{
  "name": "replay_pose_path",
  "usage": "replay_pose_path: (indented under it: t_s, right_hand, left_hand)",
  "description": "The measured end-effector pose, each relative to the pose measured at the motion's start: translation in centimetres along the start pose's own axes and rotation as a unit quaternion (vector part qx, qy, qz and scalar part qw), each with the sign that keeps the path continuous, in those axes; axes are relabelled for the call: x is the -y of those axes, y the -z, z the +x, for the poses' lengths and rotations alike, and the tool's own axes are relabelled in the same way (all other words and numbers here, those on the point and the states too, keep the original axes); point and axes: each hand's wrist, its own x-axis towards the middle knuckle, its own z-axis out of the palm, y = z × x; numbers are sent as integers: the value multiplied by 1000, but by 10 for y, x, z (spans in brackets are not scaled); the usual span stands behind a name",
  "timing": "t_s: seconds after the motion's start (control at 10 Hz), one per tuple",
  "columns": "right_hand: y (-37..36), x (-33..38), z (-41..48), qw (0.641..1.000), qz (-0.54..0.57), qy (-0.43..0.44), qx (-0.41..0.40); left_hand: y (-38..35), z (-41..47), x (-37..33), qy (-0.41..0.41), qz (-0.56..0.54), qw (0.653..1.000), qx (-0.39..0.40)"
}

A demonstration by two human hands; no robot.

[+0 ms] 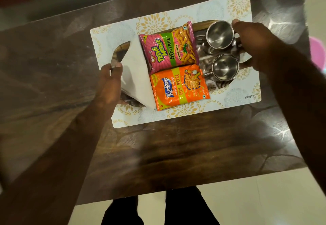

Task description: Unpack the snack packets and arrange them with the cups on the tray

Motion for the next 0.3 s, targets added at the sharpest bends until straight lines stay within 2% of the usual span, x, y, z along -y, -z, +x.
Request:
replay_pose_path:
  t_s: [0.2, 0.3]
  right_hand:
    - [0, -2, 3, 999, -15, 36, -19]
    - [0, -6, -2, 993, -49, 87, -55]
  left_hand:
    - [4, 3, -3, 22, 64, 998, 11]
    - [10, -4, -7, -3, 177, 984, -34]
